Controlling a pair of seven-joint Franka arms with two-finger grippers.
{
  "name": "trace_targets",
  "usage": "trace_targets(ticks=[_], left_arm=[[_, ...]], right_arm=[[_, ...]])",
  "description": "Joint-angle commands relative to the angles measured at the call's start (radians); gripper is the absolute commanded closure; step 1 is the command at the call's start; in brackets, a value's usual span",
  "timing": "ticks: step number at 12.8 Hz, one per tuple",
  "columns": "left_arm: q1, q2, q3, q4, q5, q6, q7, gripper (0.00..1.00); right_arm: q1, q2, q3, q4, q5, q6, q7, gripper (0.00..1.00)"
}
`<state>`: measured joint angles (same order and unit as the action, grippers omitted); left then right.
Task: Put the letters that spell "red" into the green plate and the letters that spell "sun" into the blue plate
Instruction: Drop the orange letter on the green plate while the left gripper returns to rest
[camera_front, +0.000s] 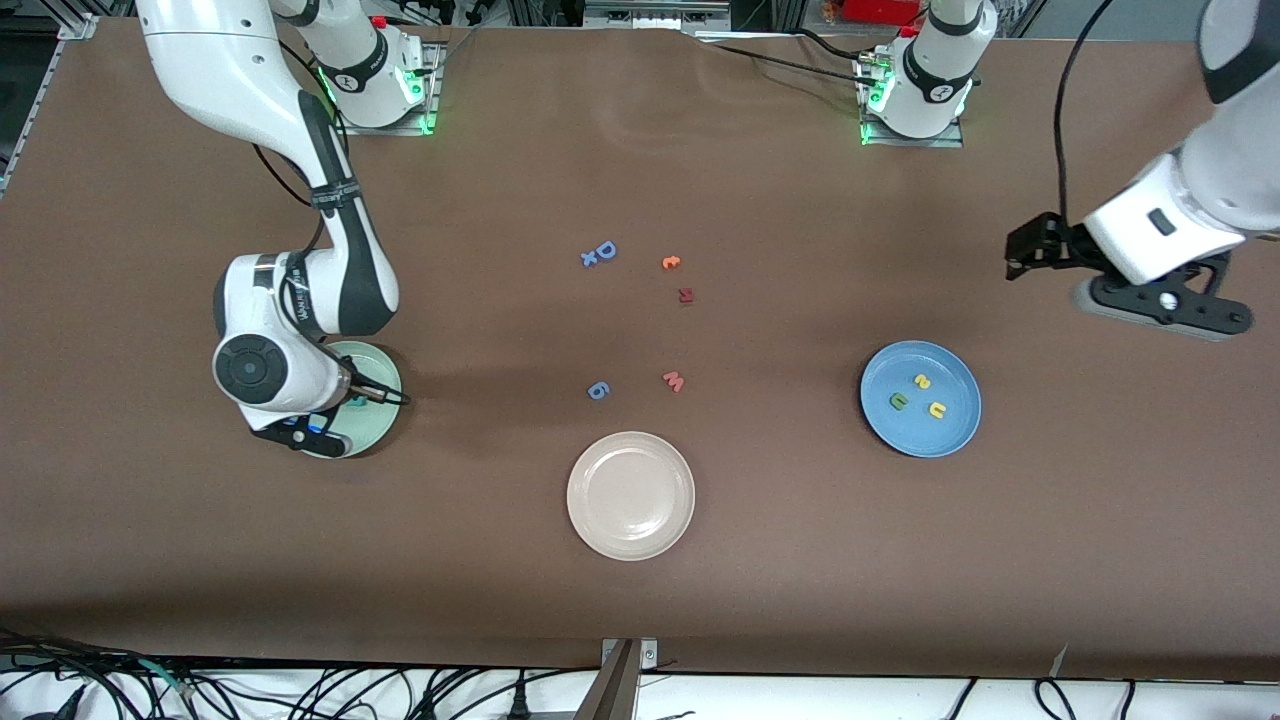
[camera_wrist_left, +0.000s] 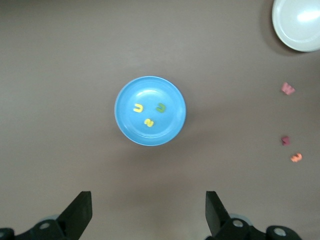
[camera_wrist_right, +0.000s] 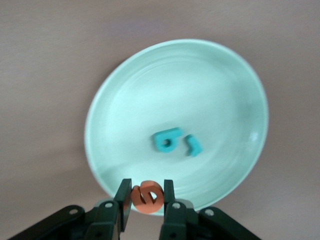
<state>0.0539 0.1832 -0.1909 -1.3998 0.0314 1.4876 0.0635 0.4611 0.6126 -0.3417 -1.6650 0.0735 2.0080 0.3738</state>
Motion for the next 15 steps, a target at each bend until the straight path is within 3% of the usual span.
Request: trace_targets(ticks=[1, 2, 6, 11, 15], left_arm=[[-0.086, -0.068, 0.140, -0.086, -0.025, 0.078, -0.001, 0.00], [-0.091, -0.094, 0.160, -0.114, -0.030, 0.101, 0.005, 0.00], [-0.111, -0.229, 0.166, -0.306, -0.024, 0.232, -0.004, 0.00], [-0.112, -0.232, 0.165, -0.297, -0.028, 0.208, -0.002, 0.00], [-0.108, -0.214, 0.162, -0.258, -0.039, 0.195, -0.002, 0.00]], right_arm=[[-0.004, 0.004, -0.011, 0.002, 0.015, -0.012, -0.004, 0.24], [-0.002, 0.003, -0.010, 0.002, 0.017, -0.012, 0.013, 0.01], [0.001, -0.031, -0.010, 0.011, 0.031, -0.053, 0.004, 0.01], [0.001, -0.129, -0.007, 0.028, 0.032, -0.132, -0.010, 0.00], [-0.001, -0.143, -0.013, 0.141, 0.032, -0.264, -0.053, 0.00]])
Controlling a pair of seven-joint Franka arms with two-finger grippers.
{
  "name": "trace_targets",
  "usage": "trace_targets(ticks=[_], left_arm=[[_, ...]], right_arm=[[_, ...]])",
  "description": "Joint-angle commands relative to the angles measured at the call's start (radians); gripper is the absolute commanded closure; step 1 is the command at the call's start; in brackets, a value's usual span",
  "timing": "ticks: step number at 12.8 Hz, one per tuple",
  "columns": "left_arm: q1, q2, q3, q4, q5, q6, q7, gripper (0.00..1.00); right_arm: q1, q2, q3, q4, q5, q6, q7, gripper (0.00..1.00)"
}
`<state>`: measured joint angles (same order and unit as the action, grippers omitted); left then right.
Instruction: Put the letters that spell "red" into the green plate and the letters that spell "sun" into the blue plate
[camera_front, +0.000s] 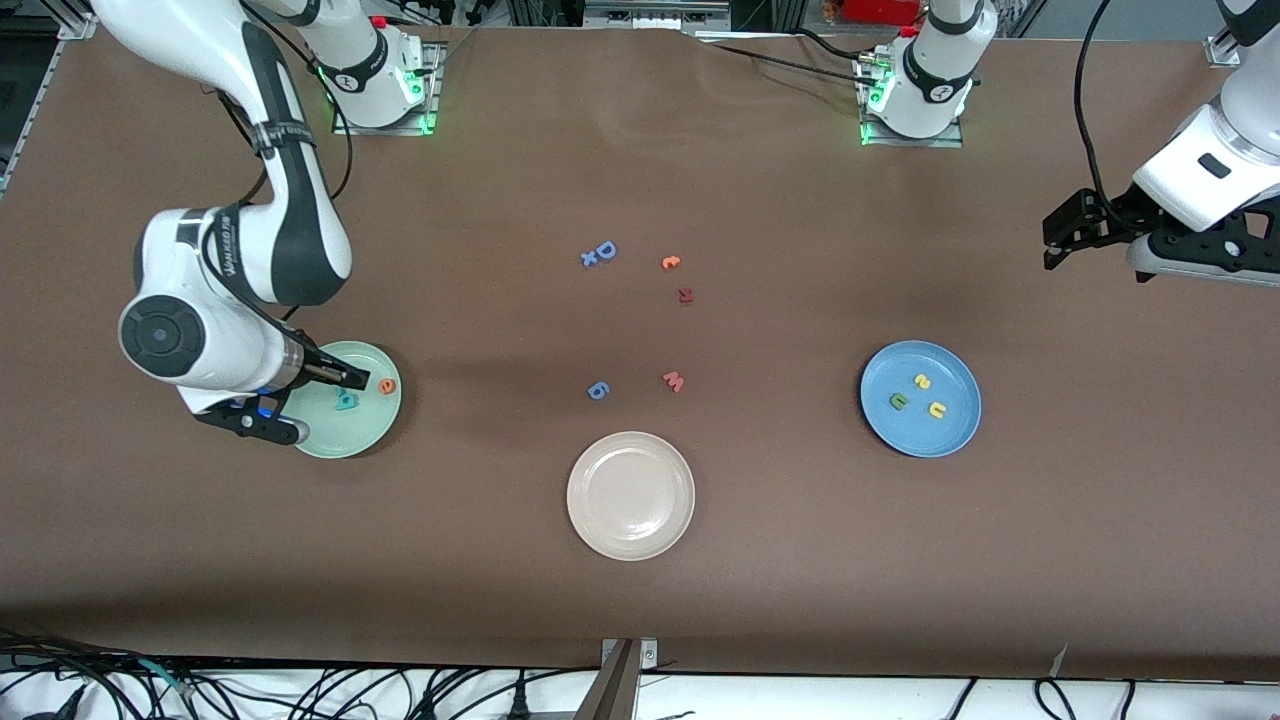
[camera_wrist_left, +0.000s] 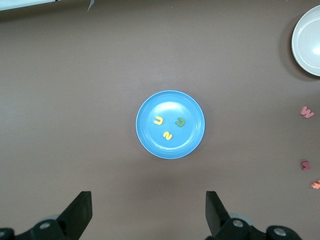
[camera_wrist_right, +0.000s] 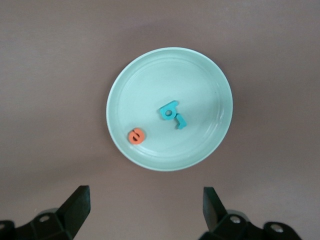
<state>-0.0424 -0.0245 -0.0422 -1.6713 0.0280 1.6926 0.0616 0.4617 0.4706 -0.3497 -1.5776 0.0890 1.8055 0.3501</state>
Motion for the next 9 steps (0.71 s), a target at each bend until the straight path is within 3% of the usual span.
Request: trace_targets(ticks=[1, 5, 9], left_arm=[[-0.013, -0.009, 0.007, 0.013, -0.037, -0.039, -0.002, 0.00], [0.021, -0.008, 0.010, 0.005, -0.086, -0.087, 0.007, 0.00], [0.038, 0.000, 0.005, 0.007, -0.076, -0.090, 0.000, 0.00]], right_arm=[[-0.001, -0.003, -0.008, 0.088, 0.018, -0.105, -0.029, 0.00], [-0.011, -0.010, -0.028, 0.174, 0.049, -0.257, -0.043, 0.00], [-0.044, -0.093, -0.048, 0.174, 0.078, -0.337, -0.095, 0.00]])
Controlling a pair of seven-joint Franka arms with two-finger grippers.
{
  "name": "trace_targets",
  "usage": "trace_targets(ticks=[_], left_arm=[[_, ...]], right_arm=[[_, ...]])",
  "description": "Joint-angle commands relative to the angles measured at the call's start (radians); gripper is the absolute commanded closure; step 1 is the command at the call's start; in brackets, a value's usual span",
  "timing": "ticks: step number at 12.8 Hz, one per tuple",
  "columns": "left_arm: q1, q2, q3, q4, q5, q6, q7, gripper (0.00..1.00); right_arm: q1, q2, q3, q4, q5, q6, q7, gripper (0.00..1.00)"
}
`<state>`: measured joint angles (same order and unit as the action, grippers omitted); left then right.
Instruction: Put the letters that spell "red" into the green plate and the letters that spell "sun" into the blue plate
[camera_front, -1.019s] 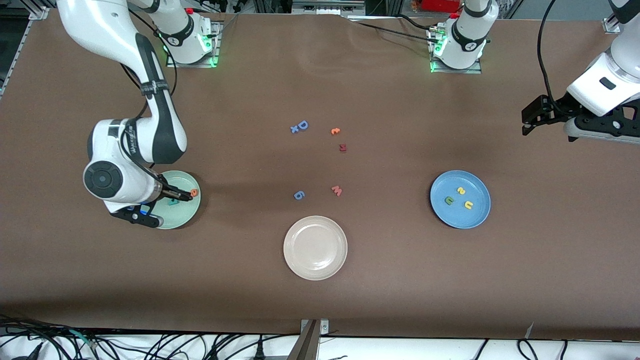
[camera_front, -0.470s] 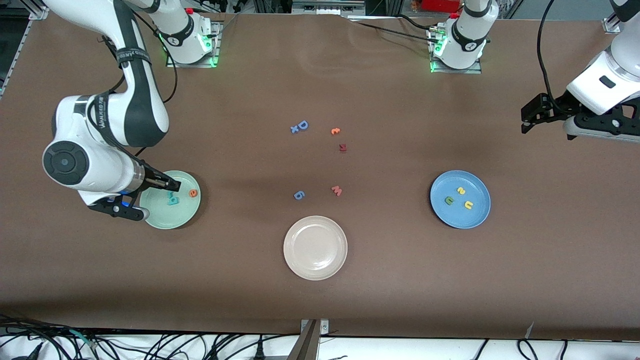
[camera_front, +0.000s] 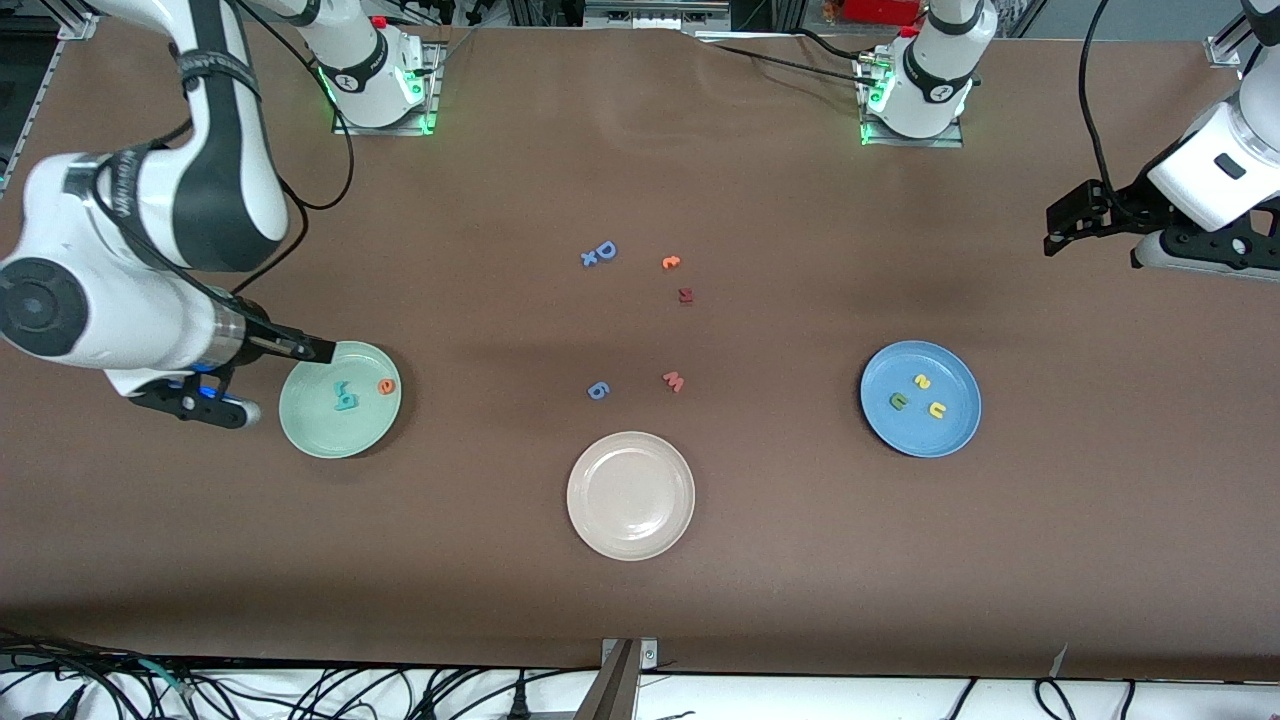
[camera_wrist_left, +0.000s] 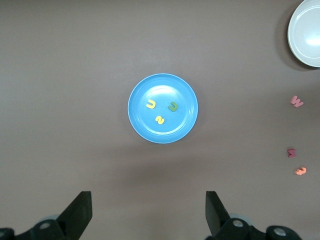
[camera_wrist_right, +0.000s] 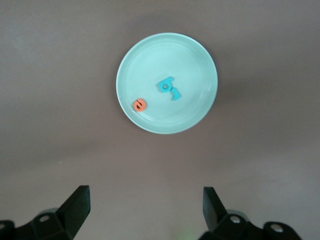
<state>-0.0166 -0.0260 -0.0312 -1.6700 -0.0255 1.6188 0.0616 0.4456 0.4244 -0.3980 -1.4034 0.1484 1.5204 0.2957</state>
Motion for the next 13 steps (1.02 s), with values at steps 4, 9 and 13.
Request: trace_targets(ticks=[4, 9, 13], left_arm=[[0.006, 0.017, -0.007, 0.036, -0.027, -0.016, -0.008, 0.00], [0.012, 0.008, -0.042, 0.041, 0.018, -0.068, -0.025, 0.00], [0.012, 0.009, -0.044, 0.067, 0.019, -0.082, -0.036, 0.00]], right_arm=[[-0.184, -0.128, 0.143, -0.019, -0.018, -0.080, -0.105, 0.00], [-0.384, -0.246, 0.405, -0.098, -0.135, -0.068, -0.102, 0.00], [-0.511, -0.338, 0.557, -0.189, -0.147, -0.039, -0.101, 0.00]])
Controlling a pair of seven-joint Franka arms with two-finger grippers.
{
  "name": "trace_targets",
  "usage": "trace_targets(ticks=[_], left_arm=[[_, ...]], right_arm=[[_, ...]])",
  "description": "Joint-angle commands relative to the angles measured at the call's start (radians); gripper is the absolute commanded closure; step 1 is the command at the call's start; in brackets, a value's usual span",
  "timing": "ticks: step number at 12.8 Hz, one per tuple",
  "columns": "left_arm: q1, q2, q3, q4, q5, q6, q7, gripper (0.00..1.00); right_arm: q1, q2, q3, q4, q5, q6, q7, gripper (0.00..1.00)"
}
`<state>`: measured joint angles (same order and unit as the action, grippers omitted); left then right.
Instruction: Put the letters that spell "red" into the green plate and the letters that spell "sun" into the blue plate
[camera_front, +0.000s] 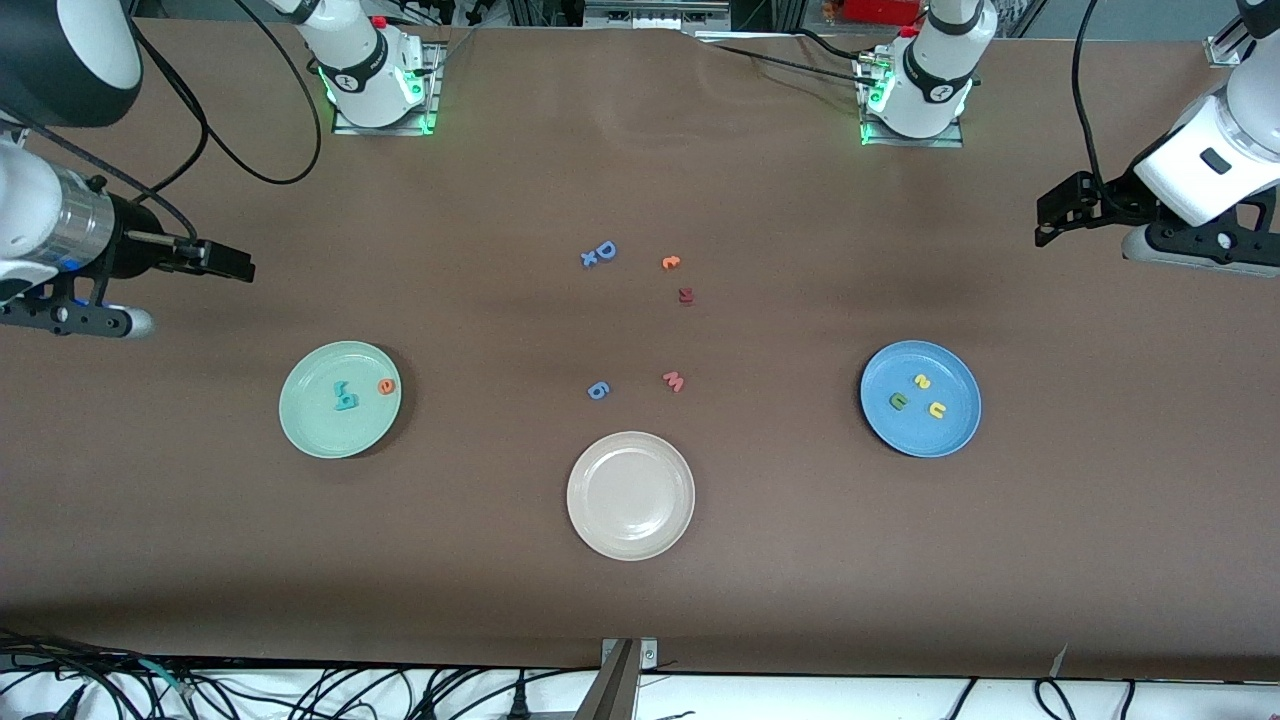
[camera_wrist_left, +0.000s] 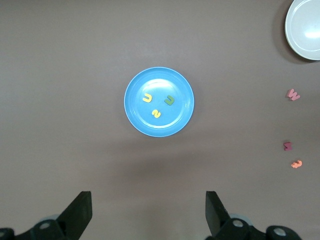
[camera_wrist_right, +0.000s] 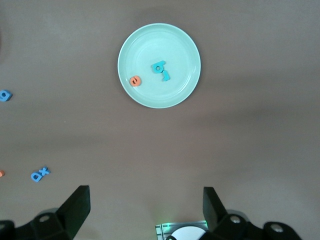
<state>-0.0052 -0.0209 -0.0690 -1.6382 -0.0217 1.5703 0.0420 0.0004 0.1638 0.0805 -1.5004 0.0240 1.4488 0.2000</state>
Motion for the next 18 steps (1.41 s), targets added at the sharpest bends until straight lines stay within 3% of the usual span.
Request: trace_targets(ticks=[1, 7, 11, 18], left_arm=[[-0.001, 0.003, -0.012, 0.041, 0.017, -0.052, -0.017, 0.00], [-0.003, 0.006, -0.012, 0.049, 0.017, -0.062, -0.020, 0.00], [0.001, 0.006, -0.003, 0.049, 0.020, -0.062, -0.019, 0.00], [0.002, 0.006, 0.000, 0.049, 0.020, -0.062, -0.021, 0.00]], right_arm=[[-0.066, -0.087, 0.087, -0.098, -0.030, 0.033, -0.001, 0.00], [-0.059, -0.109, 0.074, -0.096, -0.030, 0.036, 0.012, 0.00], [-0.056, -0.101, 0.013, -0.093, -0.030, 0.061, 0.004, 0.00], [-0.057, -0.105, 0.008, -0.087, -0.026, 0.079, -0.002, 0.00]])
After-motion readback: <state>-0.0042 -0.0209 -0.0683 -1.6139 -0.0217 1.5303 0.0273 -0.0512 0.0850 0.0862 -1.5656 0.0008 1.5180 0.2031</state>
